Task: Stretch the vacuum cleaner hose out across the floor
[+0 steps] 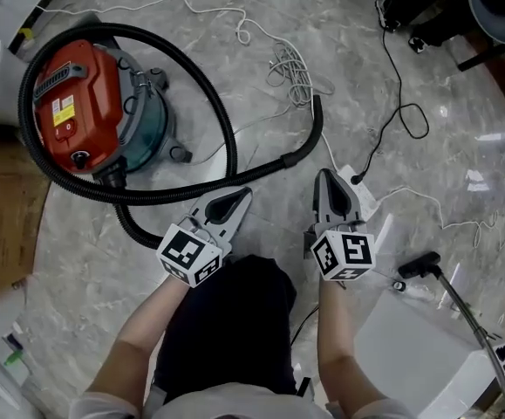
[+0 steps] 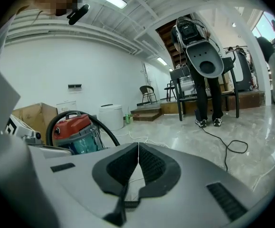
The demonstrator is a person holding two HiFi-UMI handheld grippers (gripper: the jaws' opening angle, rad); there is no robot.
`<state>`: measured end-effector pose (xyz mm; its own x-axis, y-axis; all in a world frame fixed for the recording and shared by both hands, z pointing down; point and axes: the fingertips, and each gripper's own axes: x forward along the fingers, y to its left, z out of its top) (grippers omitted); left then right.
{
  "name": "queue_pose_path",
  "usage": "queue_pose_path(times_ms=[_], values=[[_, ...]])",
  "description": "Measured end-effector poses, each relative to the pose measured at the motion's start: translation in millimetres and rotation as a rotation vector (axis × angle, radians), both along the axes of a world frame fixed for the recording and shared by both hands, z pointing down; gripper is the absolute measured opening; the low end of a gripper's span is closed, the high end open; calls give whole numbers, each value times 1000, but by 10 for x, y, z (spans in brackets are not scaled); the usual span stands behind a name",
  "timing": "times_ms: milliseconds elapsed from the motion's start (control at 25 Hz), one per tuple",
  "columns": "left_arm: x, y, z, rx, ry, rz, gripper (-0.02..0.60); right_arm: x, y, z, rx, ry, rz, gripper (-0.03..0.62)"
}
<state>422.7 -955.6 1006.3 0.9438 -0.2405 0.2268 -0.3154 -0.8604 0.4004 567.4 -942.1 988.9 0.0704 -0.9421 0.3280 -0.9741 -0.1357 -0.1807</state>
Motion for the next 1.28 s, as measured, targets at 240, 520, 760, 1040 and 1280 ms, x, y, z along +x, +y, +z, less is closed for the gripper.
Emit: queue_pose_path(times_ms=[240, 520, 760, 1040, 1280], values=[[48, -234, 578, -64, 52, -21, 9, -38, -94, 731, -19, -12, -15, 14], [282, -566, 942, -45, 68, 4, 9, -27, -173, 1303, -33, -31, -36, 14], [589, -627, 1388, 6, 8, 104, 9, 137, -221, 1584, -11, -58, -13, 14], [861, -434, 1939, 30, -187, 256, 11, 342, -130, 1845, -8, -112, 41, 14], [992, -132, 2537, 41, -510, 487, 209, 360, 6, 1878, 20, -158, 84, 14]])
